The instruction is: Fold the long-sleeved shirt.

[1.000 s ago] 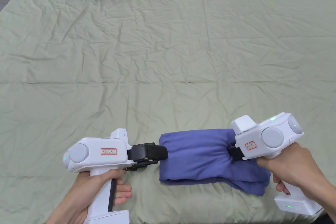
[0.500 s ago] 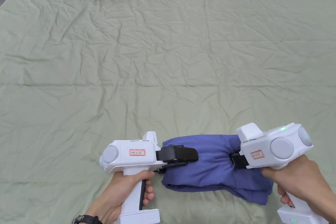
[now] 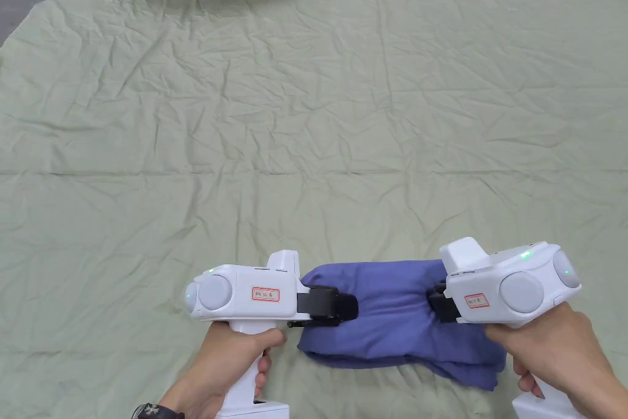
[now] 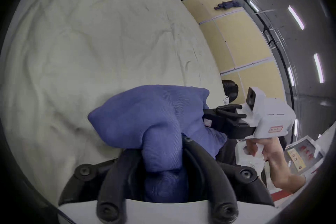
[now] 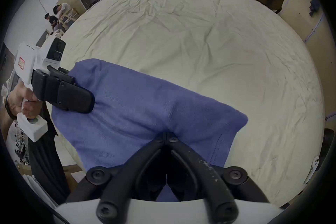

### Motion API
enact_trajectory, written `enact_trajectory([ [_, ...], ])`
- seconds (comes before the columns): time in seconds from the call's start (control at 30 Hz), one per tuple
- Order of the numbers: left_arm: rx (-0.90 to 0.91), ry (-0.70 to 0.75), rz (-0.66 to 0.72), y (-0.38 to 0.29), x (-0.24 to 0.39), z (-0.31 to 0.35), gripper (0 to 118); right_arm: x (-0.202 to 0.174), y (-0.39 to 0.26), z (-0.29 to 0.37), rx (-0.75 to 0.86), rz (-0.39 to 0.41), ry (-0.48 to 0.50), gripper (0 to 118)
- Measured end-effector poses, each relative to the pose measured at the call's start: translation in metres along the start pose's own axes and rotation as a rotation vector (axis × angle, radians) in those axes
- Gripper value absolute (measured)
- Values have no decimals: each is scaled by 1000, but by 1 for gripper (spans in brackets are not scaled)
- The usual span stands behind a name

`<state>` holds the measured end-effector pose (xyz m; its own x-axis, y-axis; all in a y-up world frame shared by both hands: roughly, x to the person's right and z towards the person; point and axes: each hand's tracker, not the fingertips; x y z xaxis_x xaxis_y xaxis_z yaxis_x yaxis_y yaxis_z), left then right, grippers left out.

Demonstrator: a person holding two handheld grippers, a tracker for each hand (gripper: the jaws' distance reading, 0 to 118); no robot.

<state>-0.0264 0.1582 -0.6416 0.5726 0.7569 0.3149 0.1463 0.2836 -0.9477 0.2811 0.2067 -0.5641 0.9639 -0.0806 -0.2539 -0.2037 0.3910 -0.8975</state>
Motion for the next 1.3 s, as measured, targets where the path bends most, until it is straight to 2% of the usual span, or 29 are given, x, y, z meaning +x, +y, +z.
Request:
enact_trajectory([
  [0.2, 18, 39, -40, -2, 9, 8, 21, -17, -10, 70, 199, 30, -62, 1],
  [0.3, 12, 56, -51, -5, 16, 9, 21, -26, -38, 97, 278, -25, -76, 1],
  [0.43, 8, 70, -50, -6, 17, 9, 21, -35, -60, 107, 292, -27, -90, 1],
  [0.6, 14, 81, -59, -6, 17, 14, 21, -43, -57, 111, 307, -13, -103, 1],
  [0.93, 29, 143, -59, 3, -17, 72, 20, -96, -18, 88, 305, 57, -12, 1],
  [1.3, 85, 306, 14, 8, -106, 197, 20, -201, 60, 39, 281, 205, 164, 1],
])
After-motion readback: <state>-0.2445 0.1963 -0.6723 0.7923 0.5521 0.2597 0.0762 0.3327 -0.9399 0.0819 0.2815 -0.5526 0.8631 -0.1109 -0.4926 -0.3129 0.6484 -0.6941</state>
